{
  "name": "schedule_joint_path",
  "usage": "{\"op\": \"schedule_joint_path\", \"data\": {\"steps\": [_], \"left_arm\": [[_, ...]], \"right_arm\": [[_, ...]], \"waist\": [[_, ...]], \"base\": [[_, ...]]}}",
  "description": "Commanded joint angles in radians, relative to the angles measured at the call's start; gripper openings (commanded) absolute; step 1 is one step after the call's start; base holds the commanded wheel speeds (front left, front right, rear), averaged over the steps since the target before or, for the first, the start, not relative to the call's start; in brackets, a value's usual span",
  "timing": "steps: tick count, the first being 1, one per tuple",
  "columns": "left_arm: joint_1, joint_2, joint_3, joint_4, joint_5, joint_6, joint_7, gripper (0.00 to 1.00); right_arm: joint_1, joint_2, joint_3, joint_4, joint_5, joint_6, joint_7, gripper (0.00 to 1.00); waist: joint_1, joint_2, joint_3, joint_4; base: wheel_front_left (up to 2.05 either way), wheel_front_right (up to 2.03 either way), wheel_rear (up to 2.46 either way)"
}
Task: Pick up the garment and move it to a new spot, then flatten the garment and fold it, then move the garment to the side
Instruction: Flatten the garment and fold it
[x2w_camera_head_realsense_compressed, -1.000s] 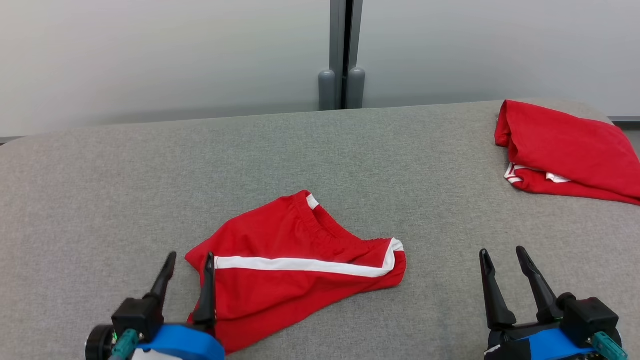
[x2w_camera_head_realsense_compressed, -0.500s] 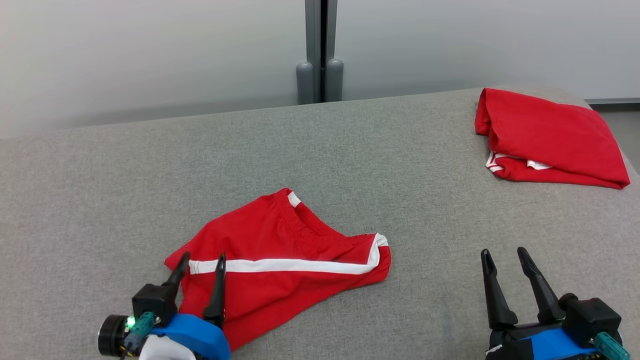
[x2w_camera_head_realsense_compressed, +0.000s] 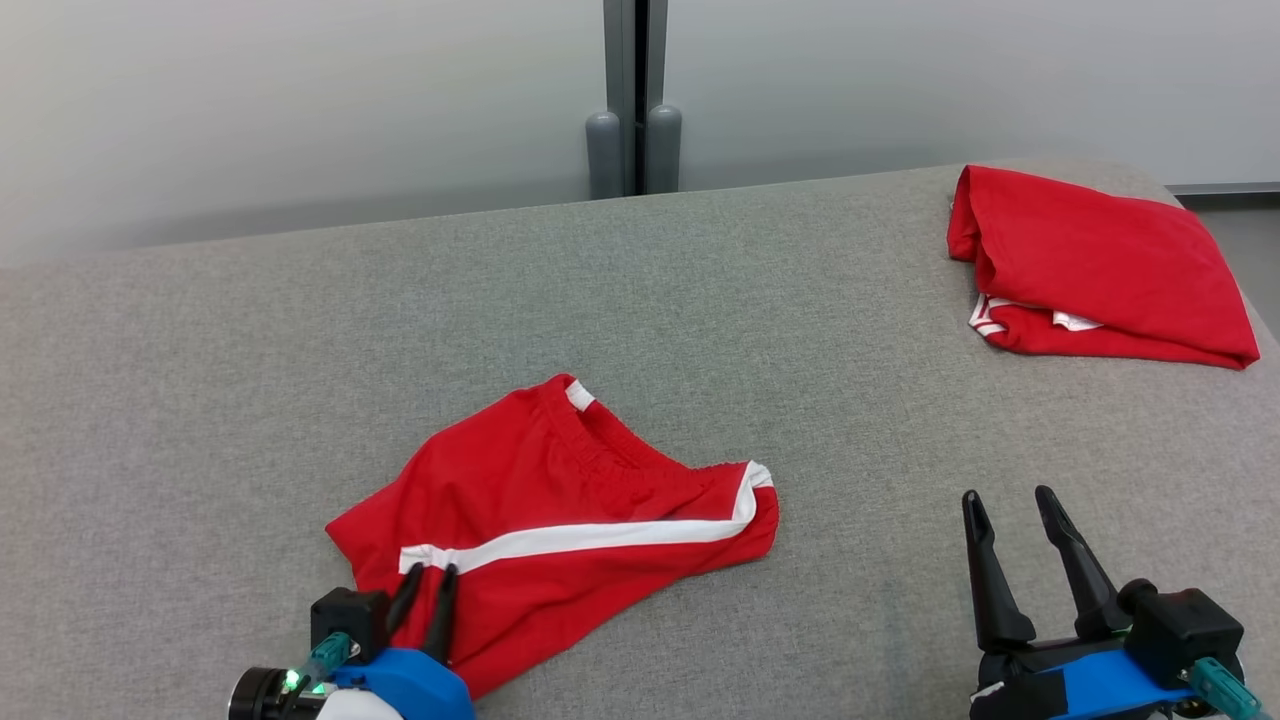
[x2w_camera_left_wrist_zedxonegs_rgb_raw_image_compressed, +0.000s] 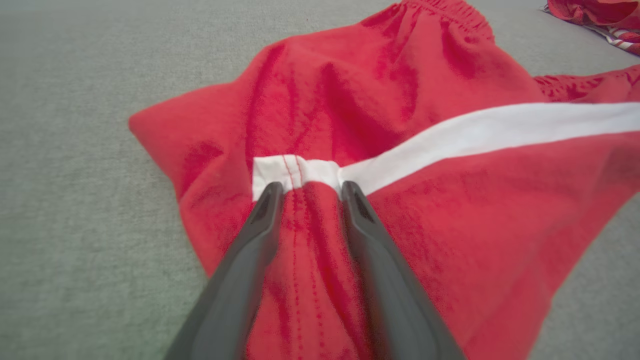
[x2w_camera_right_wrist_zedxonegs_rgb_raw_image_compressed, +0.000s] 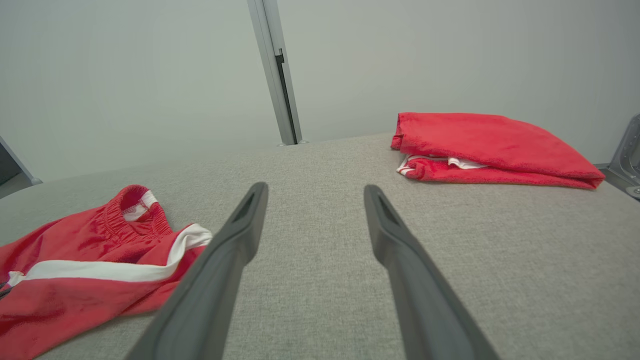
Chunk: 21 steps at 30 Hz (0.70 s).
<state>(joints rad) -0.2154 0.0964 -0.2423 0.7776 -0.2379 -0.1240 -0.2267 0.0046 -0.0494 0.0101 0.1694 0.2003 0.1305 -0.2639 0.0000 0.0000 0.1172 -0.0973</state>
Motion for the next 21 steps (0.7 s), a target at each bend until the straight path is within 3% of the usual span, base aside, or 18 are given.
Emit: {"op": "schedule_joint_path", "data": {"steps": [1, 14, 21], "left_arm": [[-0.019, -0.002, -0.010, 0.020, -0.008, -0.007, -0.003, 0.00], [-0.248, 0.024, -0.004, 0.001, -0.003, -0.008, -0.039, 0.00], [-0.335, 0.025, 0.028, -0.079, 0.016, -0.003, -0.039, 0.00]], "right_arm": [[-0.011, -0.002, 0.000, -0.003, -0.008, 0.001, 0.000, 1.00], [-0.029, -0.002, -0.009, -0.011, -0.010, 0.001, 0.000, 1.00], [-0.031, -0.002, -0.018, -0.020, -0.009, 0.001, 0.000, 1.00]], "waist": [[0.0000, 0.0000, 0.001, -0.003], [0.0000, 0.0000, 0.024, -0.039], [0.0000, 0.0000, 0.037, -0.057]], "base": [[0.00, 0.00, 0.00], [0.00, 0.00, 0.00], [0.00, 0.00, 0.00]]}}
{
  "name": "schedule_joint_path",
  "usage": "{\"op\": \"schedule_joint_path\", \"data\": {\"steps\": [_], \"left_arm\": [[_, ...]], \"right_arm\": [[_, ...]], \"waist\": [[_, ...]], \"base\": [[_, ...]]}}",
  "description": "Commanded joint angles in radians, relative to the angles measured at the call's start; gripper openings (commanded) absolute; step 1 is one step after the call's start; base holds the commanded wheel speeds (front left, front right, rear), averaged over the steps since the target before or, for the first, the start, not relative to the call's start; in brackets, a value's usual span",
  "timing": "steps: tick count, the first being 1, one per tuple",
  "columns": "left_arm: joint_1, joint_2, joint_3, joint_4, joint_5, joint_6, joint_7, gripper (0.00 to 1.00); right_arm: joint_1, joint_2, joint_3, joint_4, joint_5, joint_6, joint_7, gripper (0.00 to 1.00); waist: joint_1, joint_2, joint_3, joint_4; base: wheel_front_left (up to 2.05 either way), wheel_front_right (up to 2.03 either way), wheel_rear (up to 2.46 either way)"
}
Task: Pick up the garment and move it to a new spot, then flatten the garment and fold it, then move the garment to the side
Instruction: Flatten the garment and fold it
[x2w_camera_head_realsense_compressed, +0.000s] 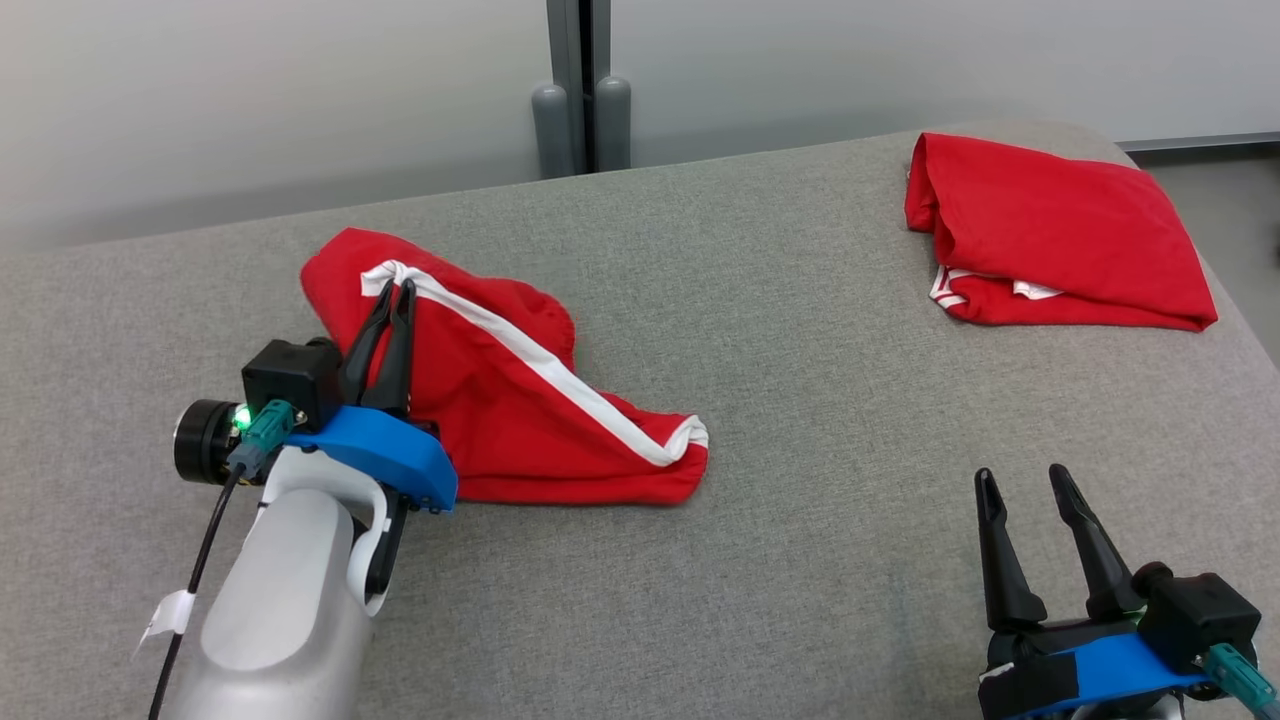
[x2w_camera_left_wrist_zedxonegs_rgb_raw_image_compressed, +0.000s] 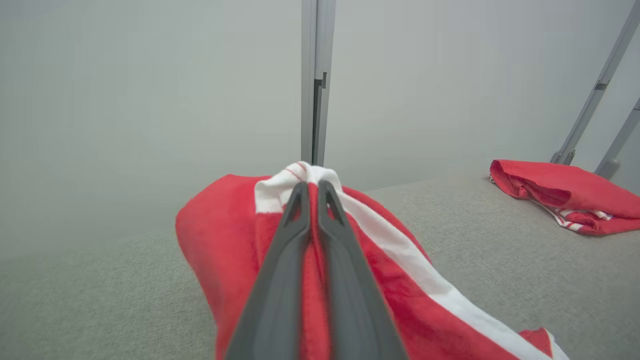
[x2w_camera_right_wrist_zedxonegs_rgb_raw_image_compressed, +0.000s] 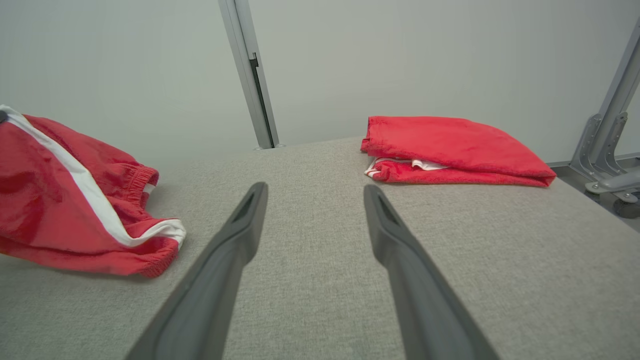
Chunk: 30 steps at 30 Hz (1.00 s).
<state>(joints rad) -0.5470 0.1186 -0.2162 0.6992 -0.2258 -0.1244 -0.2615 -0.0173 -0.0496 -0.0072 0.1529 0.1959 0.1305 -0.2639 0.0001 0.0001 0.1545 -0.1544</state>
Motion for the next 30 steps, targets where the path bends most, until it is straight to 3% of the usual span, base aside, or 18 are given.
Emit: {"op": "schedule_joint_path", "data": {"steps": [1, 15, 25, 26, 27, 30], "left_arm": [[0.005, 0.002, 0.002, -0.010, 0.008, -0.003, -0.004, 0.00], [0.412, -0.021, 0.020, -0.340, 0.080, -0.008, -0.005, 0.00], [0.608, -0.050, 0.008, -0.386, 0.089, -0.009, -0.005, 0.00], [0.617, -0.052, 0.000, -0.389, 0.089, -0.009, -0.005, 0.44], [0.620, -0.054, -0.008, -0.398, 0.087, -0.009, -0.005, 1.00], [0.619, -0.056, -0.003, -0.432, 0.079, -0.009, -0.005, 1.00]], "right_arm": [[-0.008, -0.002, -0.001, -0.004, -0.003, 0.001, 0.000, 1.00], [0.000, -0.002, -0.009, -0.005, -0.010, 0.001, 0.000, 1.00], [0.018, -0.002, 0.000, 0.005, -0.014, 0.001, 0.000, 1.00], [0.020, -0.002, -0.001, 0.007, -0.013, 0.000, 0.000, 1.00], [0.022, -0.002, -0.001, 0.008, -0.013, 0.001, 0.000, 1.00], [0.030, -0.002, 0.000, 0.010, -0.012, 0.000, 0.000, 1.00]], "waist": [[-0.0001, -0.0001, 0.001, 0.000], [-0.0001, -0.0001, 0.005, 0.082], [-0.0001, -0.0001, -0.023, 0.125], [-0.0001, -0.0001, -0.027, 0.127], [-0.0001, -0.0001, -0.030, 0.128], [-0.0001, -0.0001, -0.040, 0.130]], "base": [[0.00, 0.00, 0.00], [0.00, 0.00, 0.00], [0.00, 0.00, 0.00], [0.00, 0.00, 0.00], [0.00, 0.00, 0.00], [0.00, 0.00, 0.00]]}}
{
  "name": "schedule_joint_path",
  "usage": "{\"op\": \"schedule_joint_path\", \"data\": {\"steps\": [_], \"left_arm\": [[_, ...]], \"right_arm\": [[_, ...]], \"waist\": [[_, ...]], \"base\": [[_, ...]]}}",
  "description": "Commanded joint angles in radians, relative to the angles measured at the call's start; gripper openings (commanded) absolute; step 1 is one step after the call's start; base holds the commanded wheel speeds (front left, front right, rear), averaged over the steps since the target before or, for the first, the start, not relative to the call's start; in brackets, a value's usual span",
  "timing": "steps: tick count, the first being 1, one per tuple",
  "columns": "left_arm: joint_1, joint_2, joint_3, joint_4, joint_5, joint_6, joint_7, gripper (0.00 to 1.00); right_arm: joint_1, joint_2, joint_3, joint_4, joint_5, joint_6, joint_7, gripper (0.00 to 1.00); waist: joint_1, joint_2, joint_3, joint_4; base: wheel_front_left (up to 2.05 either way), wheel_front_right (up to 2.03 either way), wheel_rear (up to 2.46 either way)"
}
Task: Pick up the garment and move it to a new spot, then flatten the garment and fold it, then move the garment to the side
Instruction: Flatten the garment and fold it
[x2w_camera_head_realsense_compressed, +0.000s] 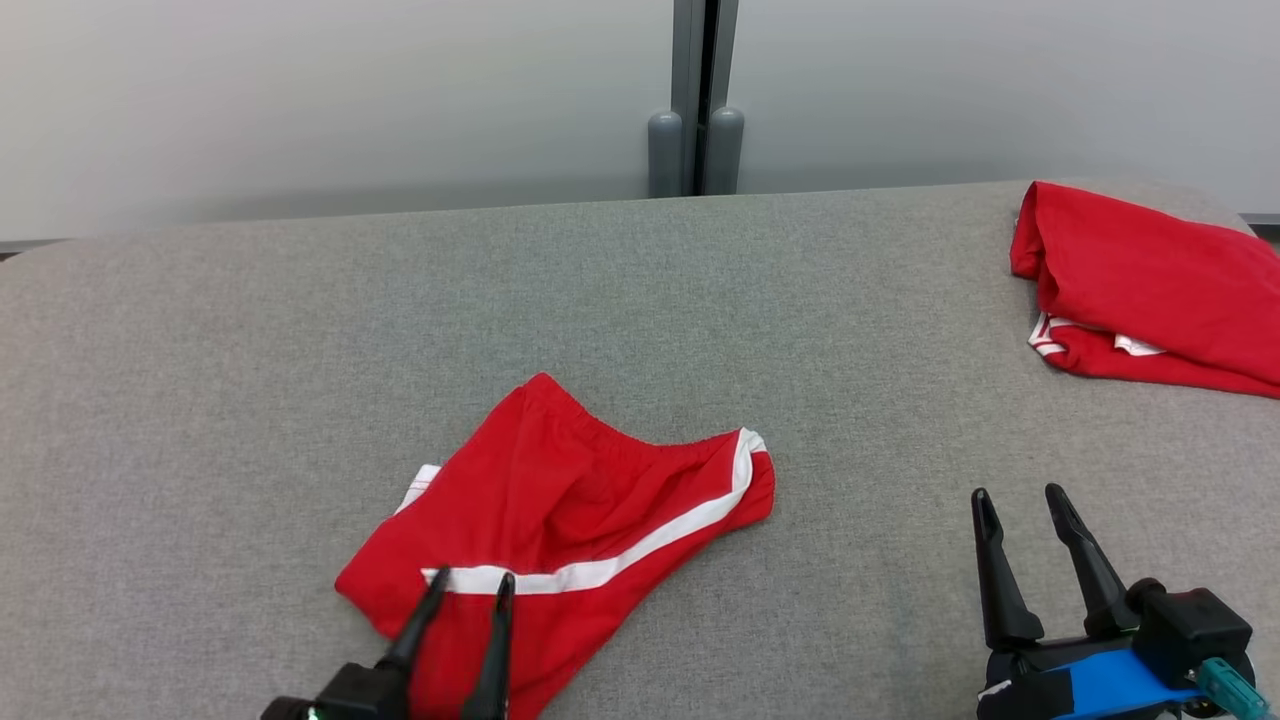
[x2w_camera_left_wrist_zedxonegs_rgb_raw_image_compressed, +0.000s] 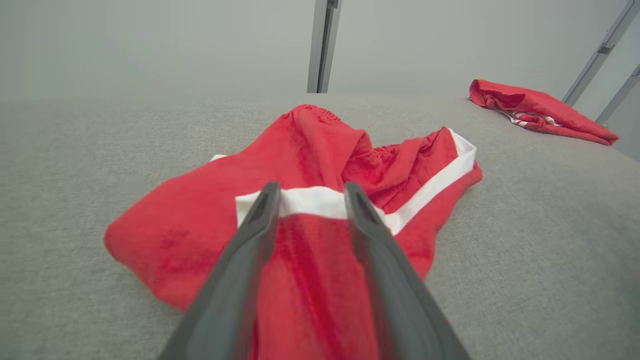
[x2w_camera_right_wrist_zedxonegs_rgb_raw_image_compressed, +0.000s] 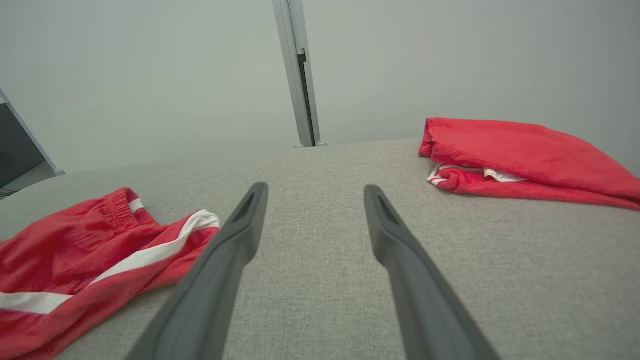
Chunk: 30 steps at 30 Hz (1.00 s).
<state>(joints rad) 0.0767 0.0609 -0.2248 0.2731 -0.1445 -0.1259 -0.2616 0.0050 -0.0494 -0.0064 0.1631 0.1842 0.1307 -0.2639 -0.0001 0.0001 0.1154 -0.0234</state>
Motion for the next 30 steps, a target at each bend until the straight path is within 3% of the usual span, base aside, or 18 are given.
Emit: {"op": "schedule_joint_path", "data": {"steps": [1, 9, 21, 30], "left_arm": [[-0.010, 0.001, 0.012, -0.020, -0.003, -0.008, -0.005, 1.00], [-0.086, 0.011, 0.098, -0.104, 0.003, -0.008, -0.005, 1.00], [-0.129, 0.014, 0.263, -0.112, 0.000, 0.006, -0.004, 1.00], [-0.130, 0.010, 0.295, -0.081, 0.015, -0.003, -0.004, 1.00]], "right_arm": [[0.010, -0.002, 0.000, 0.000, 0.001, 0.000, 0.000, 1.00], [0.014, -0.002, 0.010, 0.007, 0.008, 0.000, 0.000, 1.00], [0.022, -0.002, -0.013, -0.005, 0.010, 0.000, 0.000, 1.00], [0.017, -0.002, -0.022, -0.007, 0.003, 0.000, 0.000, 1.00]], "waist": [[0.0001, -0.0001, -0.003, -0.001], [0.0001, -0.0001, -0.023, -0.019], [0.0001, -0.0001, -0.025, -0.052], [0.0001, -0.0001, -0.020, -0.053]], "base": [[0.00, 0.00, 0.00], [0.00, 0.00, 0.00], [0.00, 0.00, 0.00], [0.00, 0.00, 0.00]]}}
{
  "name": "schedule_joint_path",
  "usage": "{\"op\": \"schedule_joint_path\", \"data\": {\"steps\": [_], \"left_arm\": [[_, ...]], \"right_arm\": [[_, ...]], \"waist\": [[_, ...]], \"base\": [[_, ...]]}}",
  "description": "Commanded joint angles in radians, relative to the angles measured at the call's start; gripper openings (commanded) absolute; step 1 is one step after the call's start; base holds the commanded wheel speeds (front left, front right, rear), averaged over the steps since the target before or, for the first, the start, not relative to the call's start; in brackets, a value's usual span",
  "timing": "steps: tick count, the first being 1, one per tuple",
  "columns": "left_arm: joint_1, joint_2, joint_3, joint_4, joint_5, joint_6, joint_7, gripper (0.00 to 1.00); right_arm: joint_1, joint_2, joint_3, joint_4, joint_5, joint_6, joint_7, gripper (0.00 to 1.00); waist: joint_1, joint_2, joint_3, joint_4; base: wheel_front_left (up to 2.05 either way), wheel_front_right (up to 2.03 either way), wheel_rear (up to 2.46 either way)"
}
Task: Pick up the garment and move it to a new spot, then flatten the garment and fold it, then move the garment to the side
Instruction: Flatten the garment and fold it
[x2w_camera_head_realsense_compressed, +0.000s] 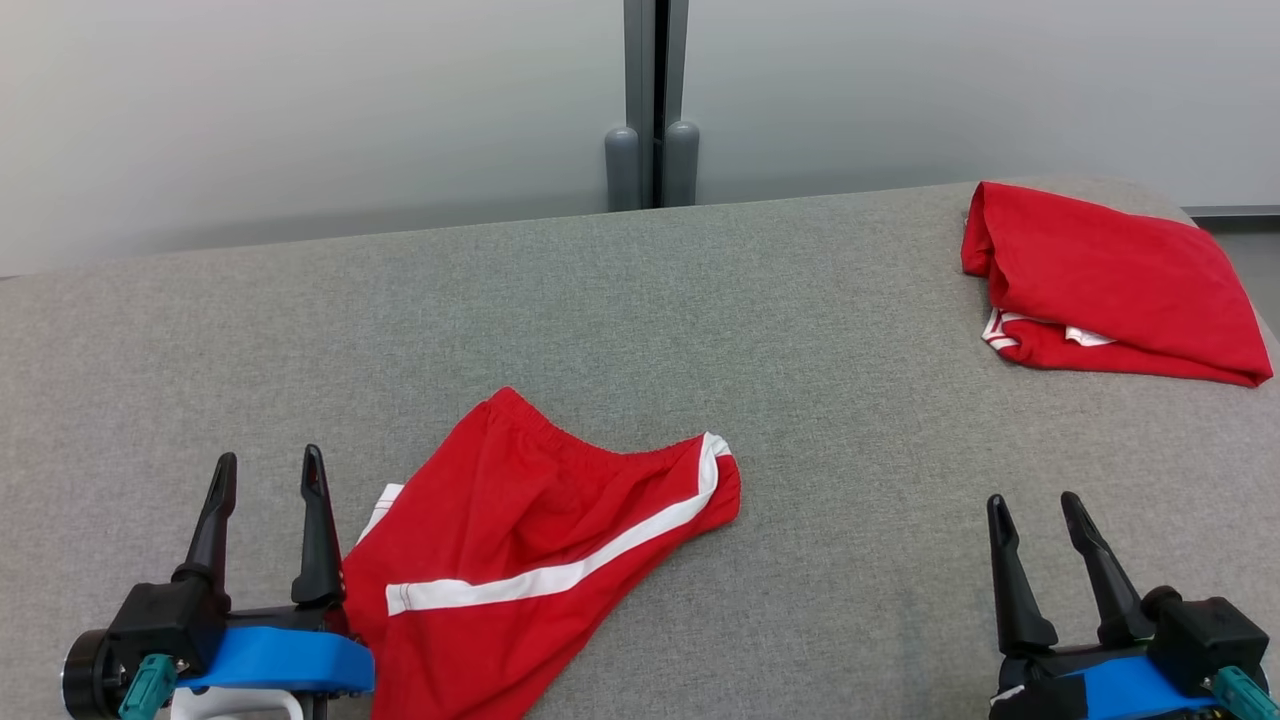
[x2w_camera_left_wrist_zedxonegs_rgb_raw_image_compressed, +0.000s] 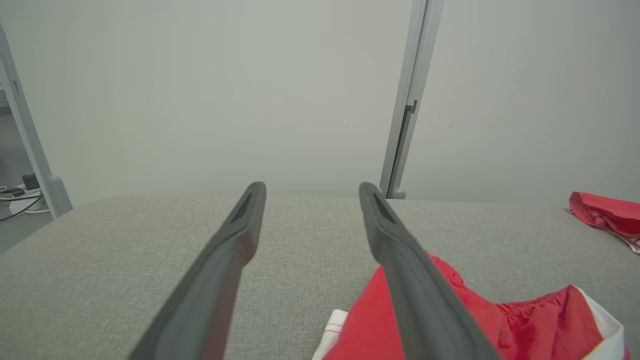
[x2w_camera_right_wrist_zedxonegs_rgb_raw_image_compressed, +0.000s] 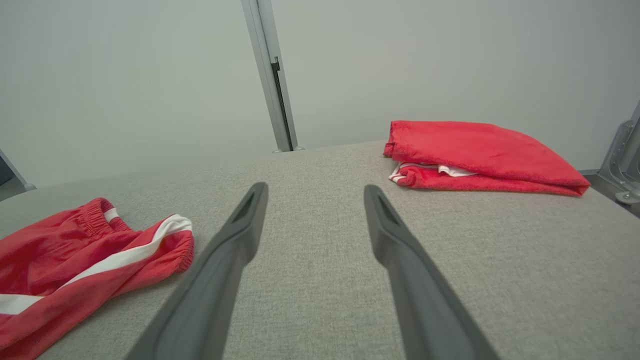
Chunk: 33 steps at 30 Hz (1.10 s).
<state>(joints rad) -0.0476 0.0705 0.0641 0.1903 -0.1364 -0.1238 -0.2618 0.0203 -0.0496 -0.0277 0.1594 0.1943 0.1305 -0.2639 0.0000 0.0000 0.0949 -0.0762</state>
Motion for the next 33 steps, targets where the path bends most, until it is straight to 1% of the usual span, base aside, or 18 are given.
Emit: {"op": "schedule_joint_path", "data": {"steps": [1, 5, 10, 17, 22, 24, 25, 29, 33], "left_arm": [[-0.007, 0.000, 0.006, 0.008, 0.007, -0.005, -0.004, 1.00], [-0.060, 0.000, -0.018, 0.036, 0.015, -0.008, -0.004, 1.00], [-0.181, 0.017, -0.070, 0.105, 0.011, -0.009, -0.004, 1.00], [-0.355, 0.075, -0.216, 0.291, -0.034, -0.007, -0.004, 1.00], [-0.450, 0.108, -0.319, 0.483, -0.086, -0.007, 0.010, 1.00], [-0.477, 0.116, -0.364, 0.547, -0.107, -0.007, 0.019, 1.00], [-0.477, 0.116, -0.364, 0.547, -0.107, -0.007, 0.019, 1.00], [-0.515, 0.126, -0.444, 0.652, -0.156, -0.007, 0.047, 1.00], [-0.536, 0.130, -0.512, 0.741, -0.200, -0.007, 0.100, 1.00]], "right_arm": [[0.001, -0.002, 0.000, -0.003, -0.007, 0.001, 0.000, 1.00], [-0.008, -0.002, 0.001, -0.004, -0.006, 0.001, 0.000, 1.00], [-0.024, -0.002, 0.017, 0.002, -0.009, 0.000, 0.000, 1.00], [-0.039, -0.002, 0.017, 0.006, -0.002, 0.000, 0.000, 1.00], [-0.052, -0.002, 0.014, 0.009, 0.004, 0.001, 0.000, 1.00], [-0.056, -0.002, 0.014, 0.009, 0.006, 0.001, 0.000, 1.00], [-0.056, -0.002, 0.014, 0.009, 0.006, 0.001, 0.000, 1.00], [-0.056, -0.002, 0.010, 0.009, 0.007, 0.001, 0.000, 1.00], [-0.061, -0.002, 0.008, 0.012, 0.007, 0.001, 0.000, 1.00]], "waist": [[0.0000, 0.0000, 0.001, 0.000], [0.0000, 0.0000, 0.012, 0.001], [0.0000, 0.0000, 0.028, -0.016], [0.0000, 0.0000, 0.059, -0.059], [0.0000, 0.0000, 0.082, -0.087], [0.0000, 0.0000, 0.089, -0.094], [0.0000, 0.0000, 0.089, -0.094], [0.0000, 0.0000, 0.098, -0.100], [0.0000, 0.0000, 0.102, -0.101]], "base": [[0.00, 0.00, 0.00], [0.00, 0.00, 0.00], [0.00, 0.00, 0.00], [0.00, 0.00, 0.00], [0.00, 0.00, 0.00], [0.00, 0.00, 0.00], [0.00, 0.00, 0.00], [0.00, 0.00, 0.00], [0.00, 0.00, 0.00]]}}
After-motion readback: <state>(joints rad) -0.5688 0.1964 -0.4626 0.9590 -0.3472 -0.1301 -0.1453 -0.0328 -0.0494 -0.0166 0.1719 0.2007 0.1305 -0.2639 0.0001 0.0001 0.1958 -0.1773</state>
